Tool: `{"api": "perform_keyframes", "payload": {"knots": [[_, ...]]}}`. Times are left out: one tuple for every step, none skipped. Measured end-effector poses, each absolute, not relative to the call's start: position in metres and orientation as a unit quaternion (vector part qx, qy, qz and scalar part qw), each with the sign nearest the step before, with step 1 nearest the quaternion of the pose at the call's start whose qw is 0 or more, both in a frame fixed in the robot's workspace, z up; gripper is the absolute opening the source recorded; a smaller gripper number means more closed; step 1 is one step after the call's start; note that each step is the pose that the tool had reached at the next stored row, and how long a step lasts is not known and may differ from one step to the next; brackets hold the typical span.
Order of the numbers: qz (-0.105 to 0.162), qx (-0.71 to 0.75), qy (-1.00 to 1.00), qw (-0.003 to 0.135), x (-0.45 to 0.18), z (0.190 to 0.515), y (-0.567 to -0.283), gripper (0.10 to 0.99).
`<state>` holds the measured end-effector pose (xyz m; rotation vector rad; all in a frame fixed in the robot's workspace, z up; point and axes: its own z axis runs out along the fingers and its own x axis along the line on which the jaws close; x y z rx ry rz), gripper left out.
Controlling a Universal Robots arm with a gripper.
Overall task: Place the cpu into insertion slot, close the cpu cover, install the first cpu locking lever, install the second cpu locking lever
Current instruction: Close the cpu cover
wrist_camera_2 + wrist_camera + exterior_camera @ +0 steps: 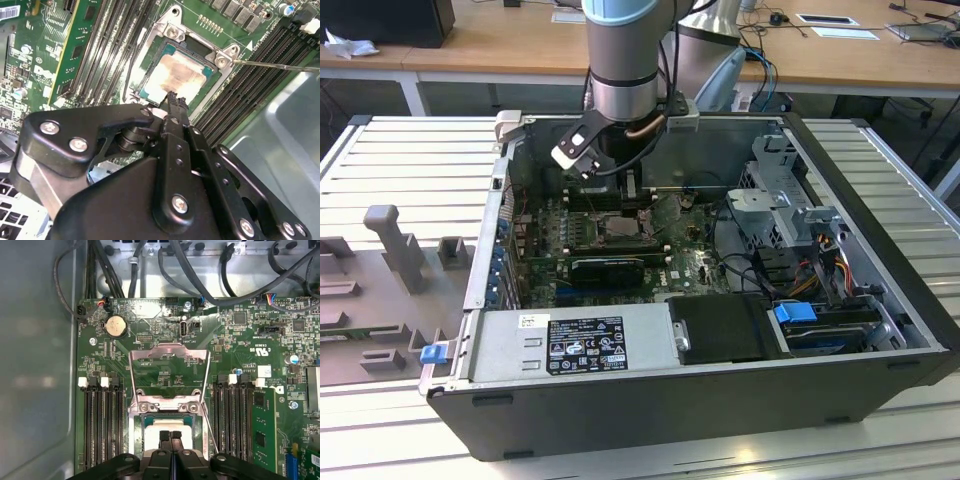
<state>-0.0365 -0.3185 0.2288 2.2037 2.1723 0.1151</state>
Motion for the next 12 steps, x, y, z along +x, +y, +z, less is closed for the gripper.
{"api": "perform_keyframes", "payload": {"knots": [[0.037, 0.711, 0.701, 0.023, -0.0365, 0.2295, -0.3186, 0.106], [0.037, 0.711, 0.701, 0.023, -0.0365, 0.2301, -0.3185, 0.106], [0.037, 0.711, 0.701, 0.023, -0.0365, 0.2306, -0.3185, 0.106], [0.037, 0.711, 0.701, 0.023, -0.0365, 0.2314, -0.3184, 0.106], [0.037, 0.711, 0.701, 0.023, -0.0365, 0.2333, -0.3182, 0.106], [0.037, 0.711, 0.701, 0.023, -0.0365, 0.2349, -0.3182, 0.106], [0.037, 0.711, 0.701, 0.022, -0.0365, 0.2353, -0.3181, 0.106], [0.037, 0.711, 0.701, 0.023, -0.0365, 0.2358, -0.3181, 0.106], [0.037, 0.711, 0.701, 0.023, -0.0365, 0.2363, -0.3182, 0.106], [0.037, 0.711, 0.701, 0.023, -0.0365, 0.2369, -0.3182, 0.106], [0.037, 0.711, 0.701, 0.023, -0.0365, 0.2374, -0.3181, 0.106], [0.037, 0.711, 0.701, 0.023, -0.0365, 0.2383, -0.3181, 0.106]]}}
